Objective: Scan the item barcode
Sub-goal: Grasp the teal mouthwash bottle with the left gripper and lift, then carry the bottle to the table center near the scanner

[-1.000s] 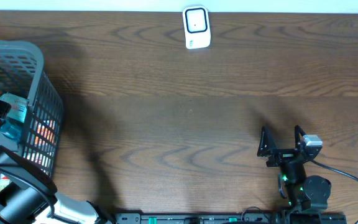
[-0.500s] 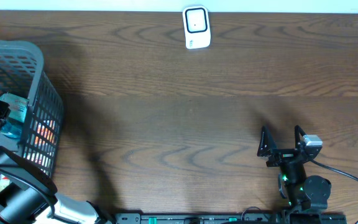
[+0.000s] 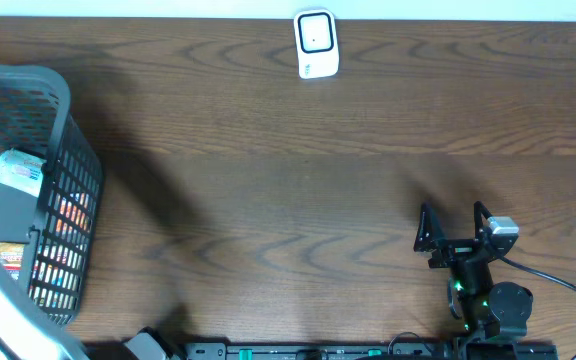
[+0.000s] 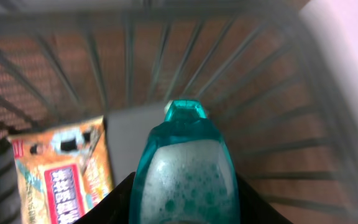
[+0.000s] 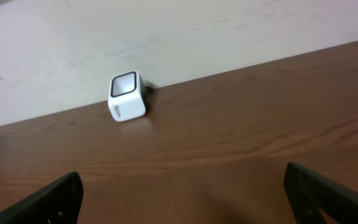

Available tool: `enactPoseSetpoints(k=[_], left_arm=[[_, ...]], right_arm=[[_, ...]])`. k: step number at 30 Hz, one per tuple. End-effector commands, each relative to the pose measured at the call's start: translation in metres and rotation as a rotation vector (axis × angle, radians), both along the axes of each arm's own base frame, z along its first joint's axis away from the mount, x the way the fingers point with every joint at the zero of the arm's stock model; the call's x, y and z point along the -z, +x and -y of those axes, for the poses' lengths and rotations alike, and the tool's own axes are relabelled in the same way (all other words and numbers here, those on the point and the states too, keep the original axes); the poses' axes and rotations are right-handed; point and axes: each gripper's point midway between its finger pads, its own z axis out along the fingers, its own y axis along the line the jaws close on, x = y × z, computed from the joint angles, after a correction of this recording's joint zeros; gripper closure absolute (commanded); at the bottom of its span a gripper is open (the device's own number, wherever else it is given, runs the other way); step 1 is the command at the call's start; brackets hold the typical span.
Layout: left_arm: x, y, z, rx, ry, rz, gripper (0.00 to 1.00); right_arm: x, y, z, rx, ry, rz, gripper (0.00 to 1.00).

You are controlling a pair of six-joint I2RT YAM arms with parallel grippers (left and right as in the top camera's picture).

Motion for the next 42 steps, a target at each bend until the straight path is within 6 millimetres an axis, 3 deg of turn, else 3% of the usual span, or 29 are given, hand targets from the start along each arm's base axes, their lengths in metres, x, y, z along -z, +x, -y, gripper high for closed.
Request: enactPoseSetpoints(k=[1,5,6,9,12,19,24,30,35,42], left_arm=[[-0.072,-0.022,0.029,-0.044,0.069,0.247,0.61],[-0.127,-0.014,0.095,0.217,0.050,0.494,0.61],[-0.141,-0.011,0.126,0.331,0.015,0.570,0.61],[-0.151,-0.004,0.172,0.511,-0.048,0.624,0.61],[-0.145,0.003,0.205,0.630,-0.116,0.608,0.61],[-0.100,0.023,0.262,0.838,-0.235,0.451,0.61],[-0.055,0.041,0.287,0.883,-0.247,0.248,0.61],[-0.004,0.067,0.339,0.999,-0.247,0.037,0.61],[0.058,0.088,0.388,1.074,-0.189,-0.187,0.61],[0.126,0.105,0.441,1.216,-0.044,-0.378,0.61]], right_arm=[[0.002,0.000,-0.001,-0.004,-0.016,-0.004,0.01],[0.002,0.000,-0.001,-0.004,-0.016,-0.004,0.01],[0.002,0.000,-0.001,-0.004,-0.016,-0.004,0.01],[0.002,0.000,-0.001,-0.004,-0.016,-0.004,0.01],[0.002,0.000,-0.001,-0.004,-0.016,-0.004,0.01],[0.002,0.000,-0.001,-0.004,-0.016,-0.004,0.01],[0.002,0.000,-0.001,-0.004,-0.016,-0.004,0.01],[0.002,0.000,-0.001,-0.004,-0.016,-0.004,0.01],[0.002,0.000,-0.001,-0.004,-0.016,-0.004,0.01],[0.002,0.000,-0.001,-0.004,-0.016,-0.004,0.01]])
